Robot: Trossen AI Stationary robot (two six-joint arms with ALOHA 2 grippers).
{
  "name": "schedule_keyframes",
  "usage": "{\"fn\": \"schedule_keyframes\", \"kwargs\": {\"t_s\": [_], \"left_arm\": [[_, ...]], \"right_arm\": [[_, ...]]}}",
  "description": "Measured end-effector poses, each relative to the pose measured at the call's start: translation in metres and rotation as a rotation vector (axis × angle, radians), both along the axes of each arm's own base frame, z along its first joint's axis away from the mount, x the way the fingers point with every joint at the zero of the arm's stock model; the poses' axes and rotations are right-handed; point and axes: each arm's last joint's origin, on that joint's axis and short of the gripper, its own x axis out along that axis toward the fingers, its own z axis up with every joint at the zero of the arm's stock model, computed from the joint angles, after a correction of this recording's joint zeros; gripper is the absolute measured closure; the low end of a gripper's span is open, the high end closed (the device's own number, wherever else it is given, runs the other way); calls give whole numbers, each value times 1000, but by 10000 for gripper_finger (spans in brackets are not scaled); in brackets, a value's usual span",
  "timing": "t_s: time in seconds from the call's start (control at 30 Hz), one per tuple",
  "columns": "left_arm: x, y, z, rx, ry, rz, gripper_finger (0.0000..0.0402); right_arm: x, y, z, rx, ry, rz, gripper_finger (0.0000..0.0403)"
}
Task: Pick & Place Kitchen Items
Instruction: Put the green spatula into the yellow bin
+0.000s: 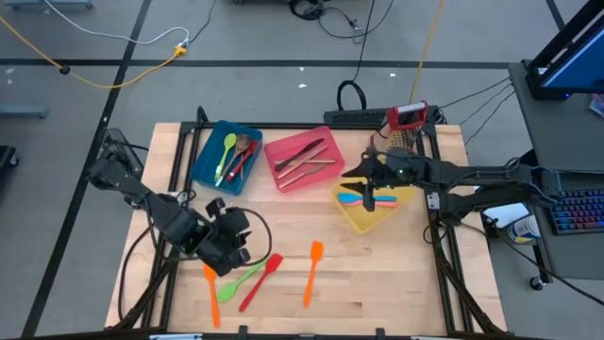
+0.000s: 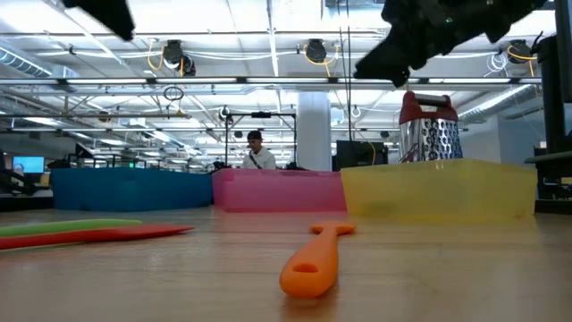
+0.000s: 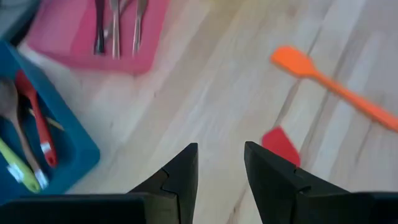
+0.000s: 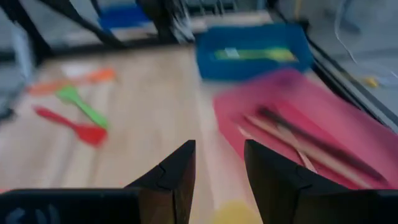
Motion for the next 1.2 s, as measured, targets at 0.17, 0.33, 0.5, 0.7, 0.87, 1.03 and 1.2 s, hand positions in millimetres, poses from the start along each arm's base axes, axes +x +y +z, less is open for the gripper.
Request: {"fn": "schedule_keyframes", "kwargs": {"t_s": [0.17,0.33,0.5,0.7,0.87,1.03,1.2], "left_arm": [[-3,-10,-33,-43,-14,-5,266],[-3,-21,-69,-91,-100,-85,266],[-4,-23,-107,-200,-230,-73,266],[-19,-22,-138,-231,-309,-80,266],[-22,-35,-157,-155,-328,-191,266],[-14,-47,-188,-98,-260,-200,266],[-7,-54,-202,-39,-252,-159,266]], "right_arm": [[-1,5,-16,-11,-226,86,273],[-10,14,-29,-55,-411,130,273],[-15,24,-43,-127,-406,186,273],[-17,30,-49,-117,-393,215,273],[-17,32,-49,-114,-397,220,273],[-17,32,-49,-114,-396,219,273],[-17,31,-48,-115,-400,219,273]]}}
